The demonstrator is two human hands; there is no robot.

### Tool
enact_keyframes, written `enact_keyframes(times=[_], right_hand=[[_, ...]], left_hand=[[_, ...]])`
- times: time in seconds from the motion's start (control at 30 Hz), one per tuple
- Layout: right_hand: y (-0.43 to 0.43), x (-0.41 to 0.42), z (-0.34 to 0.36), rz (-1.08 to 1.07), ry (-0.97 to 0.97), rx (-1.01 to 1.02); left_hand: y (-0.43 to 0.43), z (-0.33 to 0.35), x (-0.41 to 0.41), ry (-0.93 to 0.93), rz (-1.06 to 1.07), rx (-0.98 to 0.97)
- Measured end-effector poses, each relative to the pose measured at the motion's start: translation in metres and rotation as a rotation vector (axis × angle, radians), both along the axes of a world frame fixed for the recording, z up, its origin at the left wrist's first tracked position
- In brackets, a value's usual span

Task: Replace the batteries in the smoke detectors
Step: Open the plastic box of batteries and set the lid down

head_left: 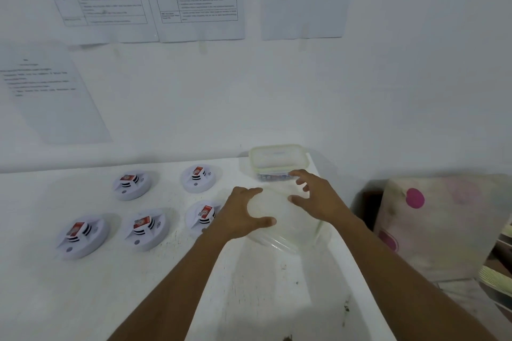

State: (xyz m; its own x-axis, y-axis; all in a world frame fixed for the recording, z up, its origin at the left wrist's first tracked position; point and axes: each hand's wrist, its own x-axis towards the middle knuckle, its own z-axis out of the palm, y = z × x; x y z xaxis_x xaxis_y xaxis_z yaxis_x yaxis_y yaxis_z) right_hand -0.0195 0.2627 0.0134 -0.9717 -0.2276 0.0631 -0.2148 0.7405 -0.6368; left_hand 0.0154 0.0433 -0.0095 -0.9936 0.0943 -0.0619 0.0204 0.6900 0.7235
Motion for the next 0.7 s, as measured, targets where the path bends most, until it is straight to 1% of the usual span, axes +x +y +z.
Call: enact_keyframes(times=[0.13,0.2,0.27,0.37,0.57,0.63,0.7], right_hand=[[0.008,0.02,-0.014,-0.224,-0.012,-0.063],[0.013,0.03,-0.018,-0.306,-0.064,-0.106],[0.016,0.038,-0.022,-0.354,-0.139,-0.199],[0.016,0.044,-0.022,-0.389,-0.156,-0.3],[0.014,0.04,-0.009,-0.397,-0.067,-0.231],[0.013,0.038,-0.006,-0.388,-0.042,-0.229],[0.013,0.036,-0.001,-0.385,-0.052,-0.273]], left_hand=[[0.013,-0.001,0.006,0.069,0.144,-0.028],[0.022,0.002,0.01,0.088,0.197,-0.031],[0.029,0.003,0.012,0.091,0.236,-0.027],[0.029,0.003,0.012,0.139,0.265,0.015],[0.016,0.01,0.009,0.246,0.316,0.102],[0.014,0.013,0.008,0.229,0.34,0.172],[0.012,0.016,0.006,0.18,0.362,0.263]])
